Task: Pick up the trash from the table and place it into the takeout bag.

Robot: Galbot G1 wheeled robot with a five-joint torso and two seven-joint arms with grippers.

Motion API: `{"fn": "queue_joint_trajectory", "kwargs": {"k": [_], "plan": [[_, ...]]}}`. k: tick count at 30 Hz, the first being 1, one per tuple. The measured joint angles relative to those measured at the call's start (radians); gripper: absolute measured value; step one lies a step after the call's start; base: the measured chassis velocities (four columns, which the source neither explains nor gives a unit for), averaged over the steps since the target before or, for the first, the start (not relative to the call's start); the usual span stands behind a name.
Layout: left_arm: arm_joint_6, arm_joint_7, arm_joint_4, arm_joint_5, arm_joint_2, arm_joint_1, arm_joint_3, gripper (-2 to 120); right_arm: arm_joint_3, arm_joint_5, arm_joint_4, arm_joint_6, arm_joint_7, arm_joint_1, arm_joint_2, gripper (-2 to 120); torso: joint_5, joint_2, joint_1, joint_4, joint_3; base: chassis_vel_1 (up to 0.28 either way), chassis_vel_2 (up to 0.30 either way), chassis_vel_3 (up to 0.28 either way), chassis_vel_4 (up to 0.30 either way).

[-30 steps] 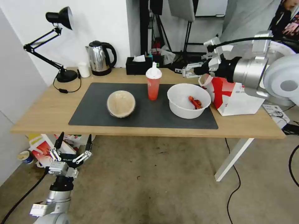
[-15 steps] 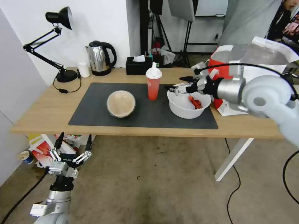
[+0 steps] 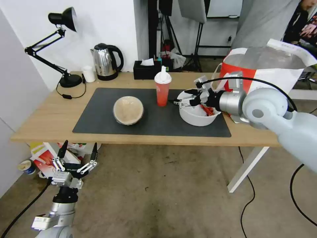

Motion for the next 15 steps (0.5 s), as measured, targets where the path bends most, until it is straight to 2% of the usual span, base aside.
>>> {"fn": "queue_joint_trajectory", "kwargs": {"k": [15], "plan": [[0.0,0.0,0.0,0.0,0.0,0.0,0.0,100,-0.04,-0.042,-0.079,-0.014,0.002,0.045,0.023,100,-0.0002,0.0,0.0,0.0,0.0,0.0,0.0,0.0,0.0]]}}
